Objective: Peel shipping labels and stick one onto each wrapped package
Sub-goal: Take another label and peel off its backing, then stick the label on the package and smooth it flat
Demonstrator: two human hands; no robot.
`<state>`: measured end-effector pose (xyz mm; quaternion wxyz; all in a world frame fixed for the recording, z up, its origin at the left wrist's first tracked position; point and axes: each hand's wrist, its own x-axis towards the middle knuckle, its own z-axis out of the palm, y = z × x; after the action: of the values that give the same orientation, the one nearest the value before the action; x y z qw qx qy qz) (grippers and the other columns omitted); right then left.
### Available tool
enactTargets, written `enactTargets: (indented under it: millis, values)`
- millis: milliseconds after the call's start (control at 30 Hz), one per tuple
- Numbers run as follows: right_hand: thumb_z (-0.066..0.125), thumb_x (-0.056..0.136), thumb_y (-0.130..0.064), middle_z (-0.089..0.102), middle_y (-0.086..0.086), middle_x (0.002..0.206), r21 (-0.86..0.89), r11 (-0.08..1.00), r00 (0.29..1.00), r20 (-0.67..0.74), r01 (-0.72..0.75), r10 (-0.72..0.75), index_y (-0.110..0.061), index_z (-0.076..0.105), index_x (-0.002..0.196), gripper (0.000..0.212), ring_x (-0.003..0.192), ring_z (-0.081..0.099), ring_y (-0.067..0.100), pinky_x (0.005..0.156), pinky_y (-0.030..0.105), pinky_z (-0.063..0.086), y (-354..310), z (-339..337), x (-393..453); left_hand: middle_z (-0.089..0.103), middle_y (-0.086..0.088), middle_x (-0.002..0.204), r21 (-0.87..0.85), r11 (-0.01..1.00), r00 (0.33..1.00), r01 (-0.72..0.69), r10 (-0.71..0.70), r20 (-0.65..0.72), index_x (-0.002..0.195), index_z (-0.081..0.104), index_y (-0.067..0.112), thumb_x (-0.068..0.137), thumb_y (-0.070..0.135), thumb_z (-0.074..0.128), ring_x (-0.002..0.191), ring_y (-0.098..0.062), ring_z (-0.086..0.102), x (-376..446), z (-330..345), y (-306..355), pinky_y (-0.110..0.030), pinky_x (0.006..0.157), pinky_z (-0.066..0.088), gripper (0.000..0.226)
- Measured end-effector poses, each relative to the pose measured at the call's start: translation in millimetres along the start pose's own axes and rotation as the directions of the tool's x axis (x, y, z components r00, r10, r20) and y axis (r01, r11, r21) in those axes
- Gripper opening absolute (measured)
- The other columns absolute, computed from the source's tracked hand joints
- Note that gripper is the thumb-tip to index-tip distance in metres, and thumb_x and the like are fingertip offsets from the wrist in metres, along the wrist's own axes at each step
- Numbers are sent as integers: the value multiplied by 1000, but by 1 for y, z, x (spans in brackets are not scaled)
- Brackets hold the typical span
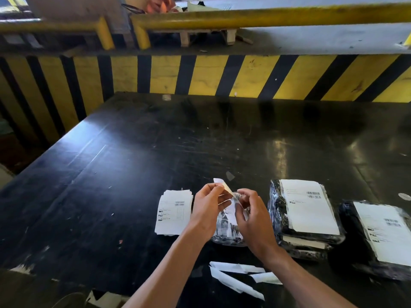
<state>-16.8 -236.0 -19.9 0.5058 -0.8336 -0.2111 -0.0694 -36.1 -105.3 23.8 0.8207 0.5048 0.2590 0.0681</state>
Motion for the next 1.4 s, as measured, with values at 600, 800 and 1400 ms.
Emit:
enactTargets:
  millis: [600, 800, 1400]
  values:
    - [66, 90, -6, 61, -1, 91, 146, 987, 998, 19, -70, 68, -26, 49, 120, 40, 87, 63, 11, 74, 35, 59, 5, -13, 27, 71, -1, 98, 494, 827, 943, -268, 330, -40, 116, 58, 25, 95, 15, 63, 92, -15, 71, 28, -30, -32, -34, 79, 60, 23]
    - [66, 91, -7, 66, 2, 93, 238, 956, 986, 34, -169, 165, -24, 47, 122, 40, 86, 66, 11, 70, 28, 58, 9, -16, 28, 70, -5, 91, 500, 807, 922, -314, 384, -41, 113, 54, 23, 93, 14, 68, 85, -16, 71, 27, -35, -38, -28, 70, 60, 26]
    - [64, 86, 1, 65, 0, 90, -25, 870, 863, 117, -492, 491, -30, 48, 130, 56, 81, 63, 12, 58, 14, 44, 41, 8, 18, 51, 1, 97, 798, 530, 940, -285, 319, 124, 95, 61, 25, 97, 8, 55, 71, -9, 53, 38, -48, -59, -14, 52, 47, 18]
